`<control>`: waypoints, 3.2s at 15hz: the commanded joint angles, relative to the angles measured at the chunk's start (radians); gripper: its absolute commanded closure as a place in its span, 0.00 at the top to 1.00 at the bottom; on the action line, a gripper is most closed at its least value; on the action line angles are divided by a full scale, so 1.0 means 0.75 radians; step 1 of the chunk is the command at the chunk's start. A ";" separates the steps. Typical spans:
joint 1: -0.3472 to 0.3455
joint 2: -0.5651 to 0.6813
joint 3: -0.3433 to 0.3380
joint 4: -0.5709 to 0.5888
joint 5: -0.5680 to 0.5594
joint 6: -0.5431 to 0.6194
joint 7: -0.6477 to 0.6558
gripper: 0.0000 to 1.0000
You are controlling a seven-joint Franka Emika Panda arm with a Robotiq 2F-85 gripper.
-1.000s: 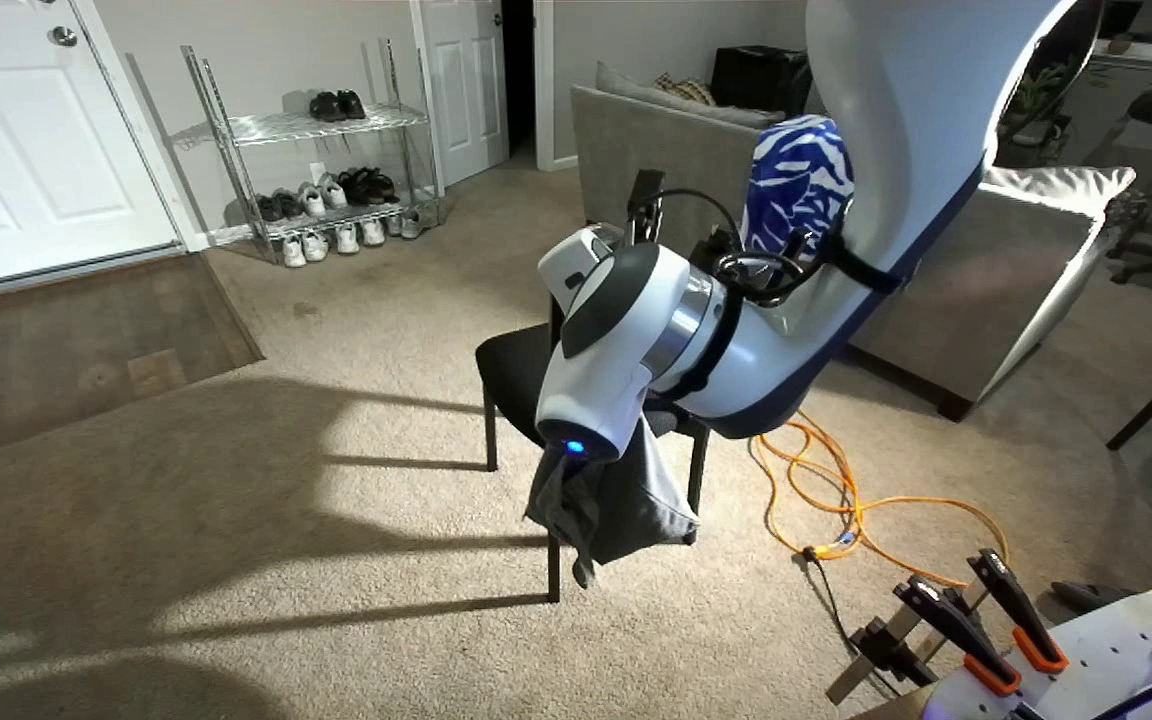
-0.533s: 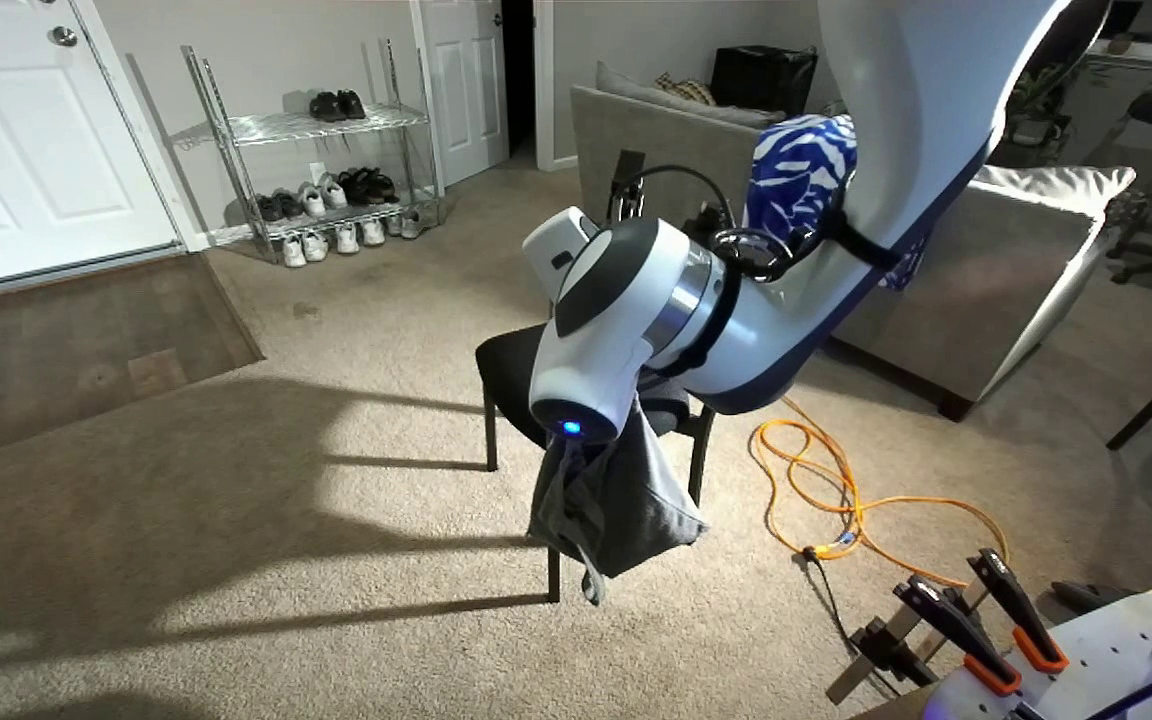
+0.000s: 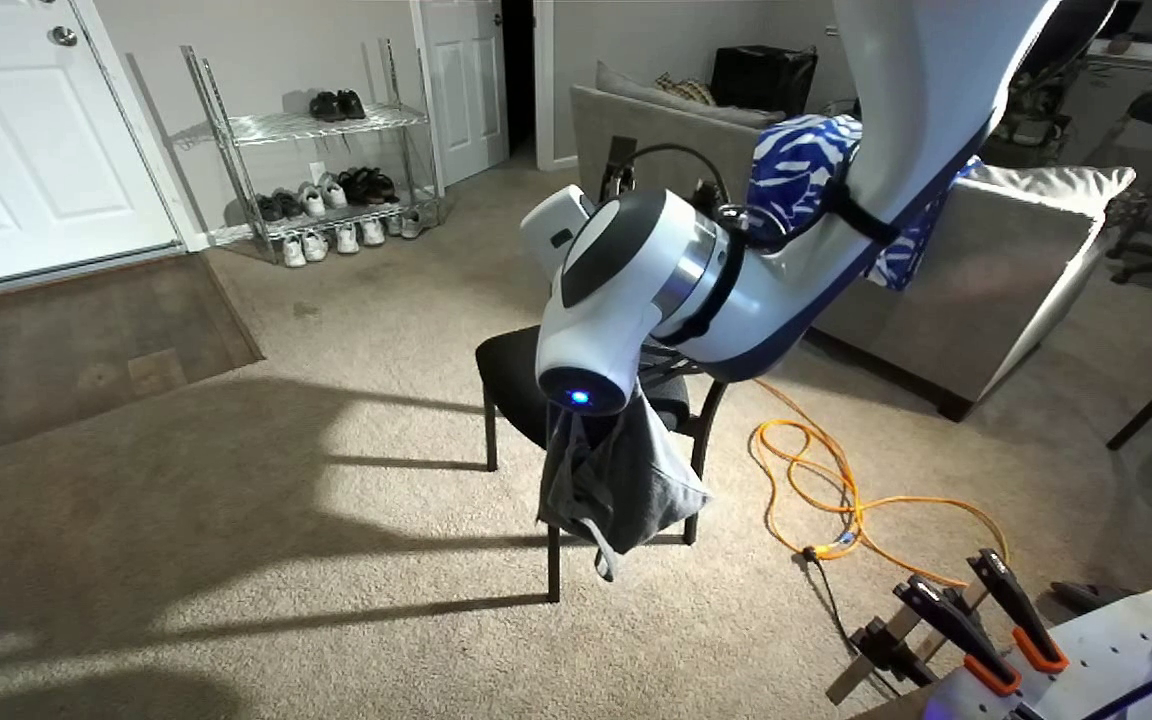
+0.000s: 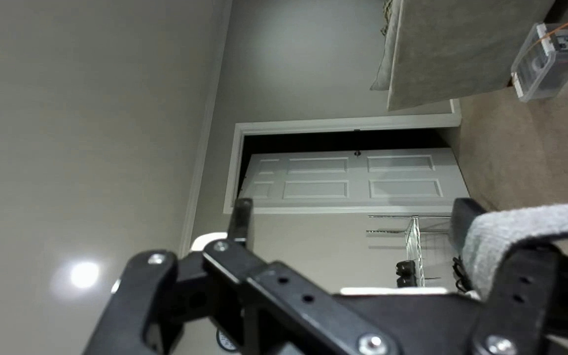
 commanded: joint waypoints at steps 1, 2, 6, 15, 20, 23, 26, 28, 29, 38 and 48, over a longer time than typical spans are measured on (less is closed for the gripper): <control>-0.005 0.002 0.005 0.004 -0.004 0.004 -0.005 1.00; -0.006 0.002 0.005 0.004 -0.006 0.005 -0.004 1.00; -0.006 0.002 0.005 0.004 -0.006 0.006 -0.004 1.00; -0.009 0.047 0.007 0.051 0.013 0.013 0.017 1.00; 0.017 0.125 0.011 0.177 -0.021 0.034 -0.005 1.00; 0.031 0.138 0.022 0.227 -0.036 0.073 0.000 1.00; 0.034 0.124 0.041 0.246 -0.049 0.185 0.024 1.00; 0.045 0.136 0.034 0.284 -0.039 0.198 0.006 1.00; 0.048 0.144 0.028 0.303 -0.024 0.180 0.001 1.00; 0.048 0.114 0.012 0.290 0.042 0.154 -0.004 1.00; 0.043 0.097 0.010 0.271 0.274 -0.010 0.011 1.00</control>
